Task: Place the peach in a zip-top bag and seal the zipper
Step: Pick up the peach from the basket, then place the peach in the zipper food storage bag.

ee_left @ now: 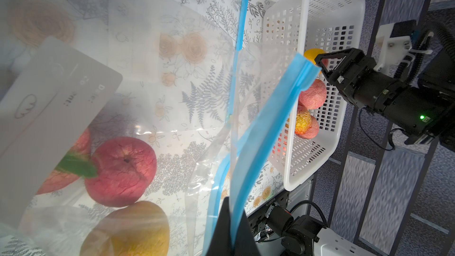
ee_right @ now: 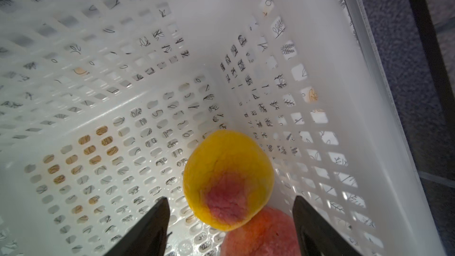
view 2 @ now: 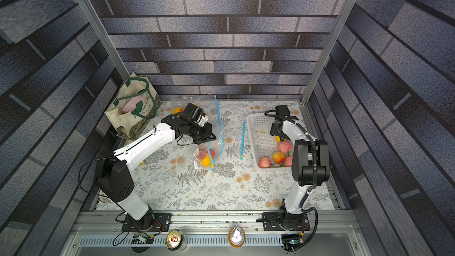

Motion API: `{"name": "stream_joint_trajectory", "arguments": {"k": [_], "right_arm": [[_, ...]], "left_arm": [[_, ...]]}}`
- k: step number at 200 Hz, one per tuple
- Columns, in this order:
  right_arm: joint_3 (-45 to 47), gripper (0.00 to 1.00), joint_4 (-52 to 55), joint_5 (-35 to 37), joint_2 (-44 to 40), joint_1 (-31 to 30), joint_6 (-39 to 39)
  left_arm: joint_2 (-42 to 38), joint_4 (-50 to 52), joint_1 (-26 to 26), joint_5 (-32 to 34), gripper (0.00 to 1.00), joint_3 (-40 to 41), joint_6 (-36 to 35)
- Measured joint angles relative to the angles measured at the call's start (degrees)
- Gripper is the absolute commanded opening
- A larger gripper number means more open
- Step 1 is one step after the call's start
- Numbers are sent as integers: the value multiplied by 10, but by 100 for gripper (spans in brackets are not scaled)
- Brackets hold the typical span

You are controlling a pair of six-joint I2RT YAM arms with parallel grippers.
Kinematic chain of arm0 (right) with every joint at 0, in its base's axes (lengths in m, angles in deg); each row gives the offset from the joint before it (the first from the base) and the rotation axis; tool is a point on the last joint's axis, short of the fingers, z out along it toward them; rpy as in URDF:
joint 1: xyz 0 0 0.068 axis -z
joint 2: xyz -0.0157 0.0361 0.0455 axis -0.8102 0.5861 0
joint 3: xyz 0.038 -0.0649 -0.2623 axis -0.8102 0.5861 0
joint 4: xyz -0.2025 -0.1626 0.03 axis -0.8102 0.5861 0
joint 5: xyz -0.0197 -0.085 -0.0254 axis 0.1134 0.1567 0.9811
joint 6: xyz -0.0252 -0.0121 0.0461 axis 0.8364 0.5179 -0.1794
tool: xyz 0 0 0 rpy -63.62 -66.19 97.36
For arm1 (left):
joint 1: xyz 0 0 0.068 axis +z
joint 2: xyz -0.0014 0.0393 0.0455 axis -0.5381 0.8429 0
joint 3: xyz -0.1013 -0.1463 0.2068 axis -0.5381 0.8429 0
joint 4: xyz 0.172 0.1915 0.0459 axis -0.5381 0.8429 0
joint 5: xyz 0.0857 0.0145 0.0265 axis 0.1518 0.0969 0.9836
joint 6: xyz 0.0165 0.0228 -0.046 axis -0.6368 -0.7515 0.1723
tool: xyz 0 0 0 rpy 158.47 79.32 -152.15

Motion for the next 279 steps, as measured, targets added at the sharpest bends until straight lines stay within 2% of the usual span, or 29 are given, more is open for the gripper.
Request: {"name": "stream_joint_trajectory", "arguments": {"k": [31,83,103,122,139,166,186,227,279], "right_arm": [[-2,77,-9,-24,23,14,11],[-6,64,-18,-64,44,22,28],[-6,63,-13,-85,31,21,32],[-5,63,-2,-108,-21,7,32],[-2,63,-1,-146,-101,-40,27],[35,63,-47,-240,-231,-162,-4],[85,64,-95,-313,-280,-235,-42],[174,65,-188,-400,-256,-334,-115],[188,65,-269,-431,-202,-382,-148]], "left_arm": [[0,0,0,0,0,0,0],[0,0,0,0,0,0,0],[0,0,0,0,0,0,0],[0,0,1,0,0,0,0],[0,2,3,0,0,-2,-3],[0,10,9,0,0,-15,-9],[0,11,10,0,0,-22,-11],[0,11,10,-2,0,-24,-11],[0,16,-2,-2,0,-24,-11]]}}
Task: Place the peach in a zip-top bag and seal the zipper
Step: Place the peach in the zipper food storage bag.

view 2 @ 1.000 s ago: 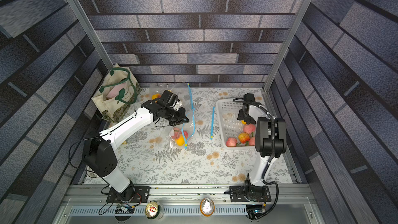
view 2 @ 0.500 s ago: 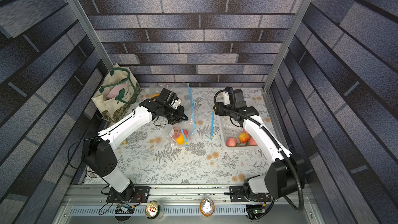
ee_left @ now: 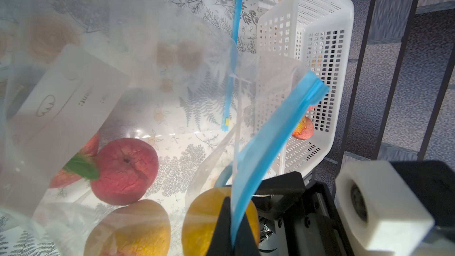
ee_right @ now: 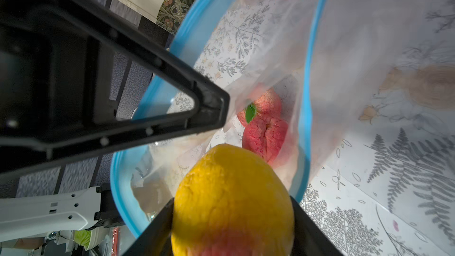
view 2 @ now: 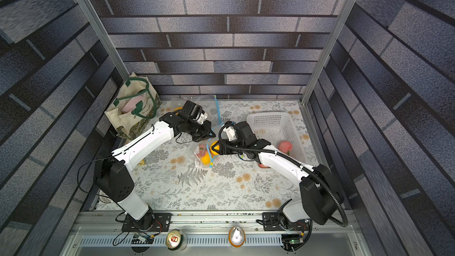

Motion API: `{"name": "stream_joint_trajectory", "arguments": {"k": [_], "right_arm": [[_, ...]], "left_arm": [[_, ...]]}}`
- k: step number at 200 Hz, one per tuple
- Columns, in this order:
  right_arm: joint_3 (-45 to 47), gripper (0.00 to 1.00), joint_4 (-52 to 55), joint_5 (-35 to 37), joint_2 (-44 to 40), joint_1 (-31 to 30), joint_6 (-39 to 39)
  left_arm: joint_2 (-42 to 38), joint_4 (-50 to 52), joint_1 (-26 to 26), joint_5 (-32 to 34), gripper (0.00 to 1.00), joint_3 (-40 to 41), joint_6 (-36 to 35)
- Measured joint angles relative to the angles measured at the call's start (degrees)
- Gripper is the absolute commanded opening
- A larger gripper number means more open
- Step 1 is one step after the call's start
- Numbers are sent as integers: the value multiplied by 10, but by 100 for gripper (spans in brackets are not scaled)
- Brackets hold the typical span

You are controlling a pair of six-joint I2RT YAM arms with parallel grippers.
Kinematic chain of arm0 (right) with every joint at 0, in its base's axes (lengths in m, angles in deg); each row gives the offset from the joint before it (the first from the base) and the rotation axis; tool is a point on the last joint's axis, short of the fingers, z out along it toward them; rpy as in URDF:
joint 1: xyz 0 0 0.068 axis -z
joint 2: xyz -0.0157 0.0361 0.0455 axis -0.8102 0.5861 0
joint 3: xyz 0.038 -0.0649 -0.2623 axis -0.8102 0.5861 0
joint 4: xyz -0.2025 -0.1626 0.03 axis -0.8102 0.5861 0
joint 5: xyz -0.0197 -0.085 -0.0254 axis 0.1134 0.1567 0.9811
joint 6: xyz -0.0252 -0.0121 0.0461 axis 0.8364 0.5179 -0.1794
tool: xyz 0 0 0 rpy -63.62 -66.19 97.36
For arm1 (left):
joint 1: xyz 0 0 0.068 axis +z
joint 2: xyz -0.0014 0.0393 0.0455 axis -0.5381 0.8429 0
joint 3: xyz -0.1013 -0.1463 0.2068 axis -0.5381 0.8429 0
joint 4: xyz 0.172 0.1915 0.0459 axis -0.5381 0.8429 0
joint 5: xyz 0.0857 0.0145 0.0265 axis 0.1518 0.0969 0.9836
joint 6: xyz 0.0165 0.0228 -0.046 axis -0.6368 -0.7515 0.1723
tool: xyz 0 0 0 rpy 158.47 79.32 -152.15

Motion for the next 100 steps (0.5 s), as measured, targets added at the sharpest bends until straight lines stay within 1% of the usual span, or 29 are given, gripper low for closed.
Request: {"name": "stream_joint_trajectory", "arguments": {"k": [10,23,35,39,45,73,100], "right_arm": [[-3,65,-7,1,9,-4,-2],[-9,69,-11,5,18,-4,-1],[-19,74,-11,9,30,-5,1],[-23,79,-10,12,34,-6,2],[-29,80,-9,15,39,-7,5],[-55,82,14,31,54,-7,18],[-98,82,75,61,42,-7,30]], "left_arm": [[0,0,-3,0,0,0,0],[0,0,-6,0,0,0,0],[0,0,-6,-2,0,0,1],[-1,0,-6,-3,0,0,1],[-2,-1,-6,-6,0,0,1],[-14,-1,-1,-13,0,0,5],[-30,-7,12,-15,0,10,5]]}}
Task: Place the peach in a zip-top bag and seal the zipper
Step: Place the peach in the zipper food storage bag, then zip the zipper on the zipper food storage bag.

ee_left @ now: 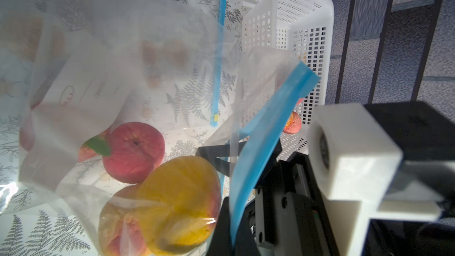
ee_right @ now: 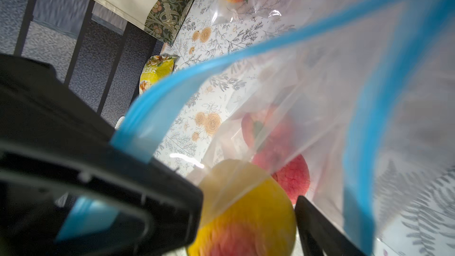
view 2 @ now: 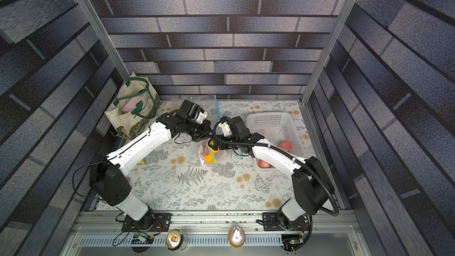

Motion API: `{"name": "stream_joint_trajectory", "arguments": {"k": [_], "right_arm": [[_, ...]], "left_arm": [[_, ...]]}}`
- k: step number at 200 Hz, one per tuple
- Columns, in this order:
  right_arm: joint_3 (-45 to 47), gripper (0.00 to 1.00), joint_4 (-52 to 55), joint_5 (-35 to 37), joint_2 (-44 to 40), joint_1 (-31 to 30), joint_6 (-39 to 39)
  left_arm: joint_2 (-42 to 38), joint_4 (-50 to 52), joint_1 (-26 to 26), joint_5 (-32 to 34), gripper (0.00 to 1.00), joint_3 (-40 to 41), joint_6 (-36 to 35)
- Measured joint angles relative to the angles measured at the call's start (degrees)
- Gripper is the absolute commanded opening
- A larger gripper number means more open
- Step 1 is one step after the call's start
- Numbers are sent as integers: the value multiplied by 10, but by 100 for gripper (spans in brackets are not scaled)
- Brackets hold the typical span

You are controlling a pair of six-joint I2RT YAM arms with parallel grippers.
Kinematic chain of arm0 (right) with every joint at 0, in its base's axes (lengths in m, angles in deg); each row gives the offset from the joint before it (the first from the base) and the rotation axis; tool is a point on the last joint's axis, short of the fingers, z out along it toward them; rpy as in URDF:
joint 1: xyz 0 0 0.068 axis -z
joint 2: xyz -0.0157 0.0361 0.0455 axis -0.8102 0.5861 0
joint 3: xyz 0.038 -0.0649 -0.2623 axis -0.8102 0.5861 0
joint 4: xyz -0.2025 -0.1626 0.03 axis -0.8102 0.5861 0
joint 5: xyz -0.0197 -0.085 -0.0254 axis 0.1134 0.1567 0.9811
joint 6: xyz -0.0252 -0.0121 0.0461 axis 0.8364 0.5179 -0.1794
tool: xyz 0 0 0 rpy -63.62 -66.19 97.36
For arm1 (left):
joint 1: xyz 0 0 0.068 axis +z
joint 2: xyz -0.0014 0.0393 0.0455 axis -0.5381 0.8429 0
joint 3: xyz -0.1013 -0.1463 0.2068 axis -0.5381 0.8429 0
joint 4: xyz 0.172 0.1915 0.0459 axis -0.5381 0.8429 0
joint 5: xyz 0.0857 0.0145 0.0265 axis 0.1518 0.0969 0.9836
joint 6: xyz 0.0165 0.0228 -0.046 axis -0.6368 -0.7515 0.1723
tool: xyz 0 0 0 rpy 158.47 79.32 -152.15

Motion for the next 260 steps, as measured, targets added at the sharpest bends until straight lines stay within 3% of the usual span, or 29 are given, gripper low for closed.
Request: {"name": "stream_joint_trajectory", "arguments": {"k": [37,60,98,128,143,174,191,208,227,234,245,260], "right_arm": [[-51,77,86,65,-62,7,10],[-50,65,92,79,-68,21,17],[-37,48,66,75,2,25,11],[-35,19,54,87,39,19,2],[-33,11,46,90,40,19,-15],[-31,7,47,92,12,19,-46],[-31,1,47,90,-8,19,-71],[-32,0,47,91,-14,19,-103],[-31,0,62,115,-14,19,-142],[-31,0,64,123,-15,21,-157],[-31,0,67,137,-18,28,-183],[-31,0,70,149,-25,36,-215]], "left_arm": [[-2,-6,12,-7,0,17,0],[-2,-10,9,-13,0,17,0],[-2,-11,8,-14,0,19,0],[-2,-11,8,-13,0,19,0],[-2,-10,8,-10,0,19,-1],[-1,-8,2,18,0,19,-13],[15,0,-6,33,11,2,-25],[41,-6,-21,35,33,-19,-40],[55,-13,-30,38,46,-28,-55],[55,-15,-32,40,56,-30,-65],[53,-15,-34,46,63,-38,-77],[46,-14,-33,59,64,-57,-108]]}}
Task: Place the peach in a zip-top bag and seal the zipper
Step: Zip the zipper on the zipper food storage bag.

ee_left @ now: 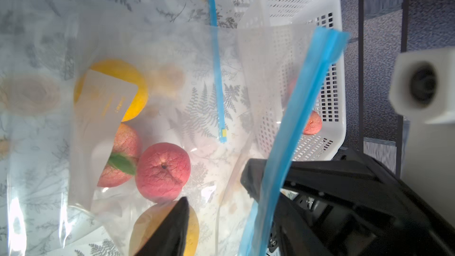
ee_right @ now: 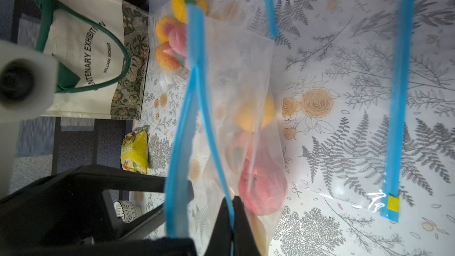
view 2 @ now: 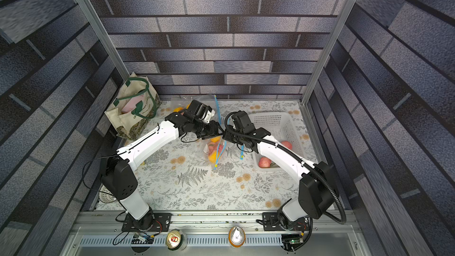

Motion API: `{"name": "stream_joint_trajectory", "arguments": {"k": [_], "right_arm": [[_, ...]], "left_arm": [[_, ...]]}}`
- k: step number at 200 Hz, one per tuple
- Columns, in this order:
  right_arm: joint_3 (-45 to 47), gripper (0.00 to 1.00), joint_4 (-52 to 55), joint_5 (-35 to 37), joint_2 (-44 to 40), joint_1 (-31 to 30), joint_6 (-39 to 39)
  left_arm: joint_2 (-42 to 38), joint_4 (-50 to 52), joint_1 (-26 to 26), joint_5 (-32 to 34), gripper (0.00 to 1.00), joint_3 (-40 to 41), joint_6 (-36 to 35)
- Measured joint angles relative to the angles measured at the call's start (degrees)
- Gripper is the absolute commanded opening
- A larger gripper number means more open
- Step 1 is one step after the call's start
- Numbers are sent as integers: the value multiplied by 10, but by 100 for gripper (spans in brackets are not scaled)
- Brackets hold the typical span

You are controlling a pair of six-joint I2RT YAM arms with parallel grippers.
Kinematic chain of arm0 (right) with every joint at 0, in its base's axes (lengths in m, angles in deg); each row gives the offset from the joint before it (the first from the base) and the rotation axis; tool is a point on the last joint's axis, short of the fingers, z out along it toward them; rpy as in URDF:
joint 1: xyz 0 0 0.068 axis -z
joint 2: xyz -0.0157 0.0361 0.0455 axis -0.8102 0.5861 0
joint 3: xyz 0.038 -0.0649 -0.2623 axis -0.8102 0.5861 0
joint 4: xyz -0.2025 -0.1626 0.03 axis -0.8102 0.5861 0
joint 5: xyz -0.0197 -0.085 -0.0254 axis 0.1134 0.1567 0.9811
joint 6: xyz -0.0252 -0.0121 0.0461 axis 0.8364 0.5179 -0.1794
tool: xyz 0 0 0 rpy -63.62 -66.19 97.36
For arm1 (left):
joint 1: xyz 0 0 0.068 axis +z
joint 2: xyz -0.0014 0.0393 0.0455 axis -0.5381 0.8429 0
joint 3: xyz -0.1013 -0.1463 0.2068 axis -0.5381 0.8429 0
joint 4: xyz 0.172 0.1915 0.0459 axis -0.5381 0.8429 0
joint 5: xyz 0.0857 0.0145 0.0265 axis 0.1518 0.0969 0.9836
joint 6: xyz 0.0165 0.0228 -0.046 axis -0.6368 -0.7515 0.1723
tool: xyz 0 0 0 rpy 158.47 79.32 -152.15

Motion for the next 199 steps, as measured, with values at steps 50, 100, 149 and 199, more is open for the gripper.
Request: {"name": "stream_joint_trajectory", "arguments": {"k": [50,100,149,199], "right_arm": [[-41,0,16,11,18,20,-109],[-47,0,17,12,28,26,-216],[-47,0,9,12,46,26,-273],[-47,0,-3,9,46,26,-296]], "left_arm": [[-173,-25,-21,71,62,63,-126],[-344,-154,-217,267,57,355,-282],[-278,-260,-299,416,39,469,-347],[-278,-366,-261,425,36,475,-337]]}}
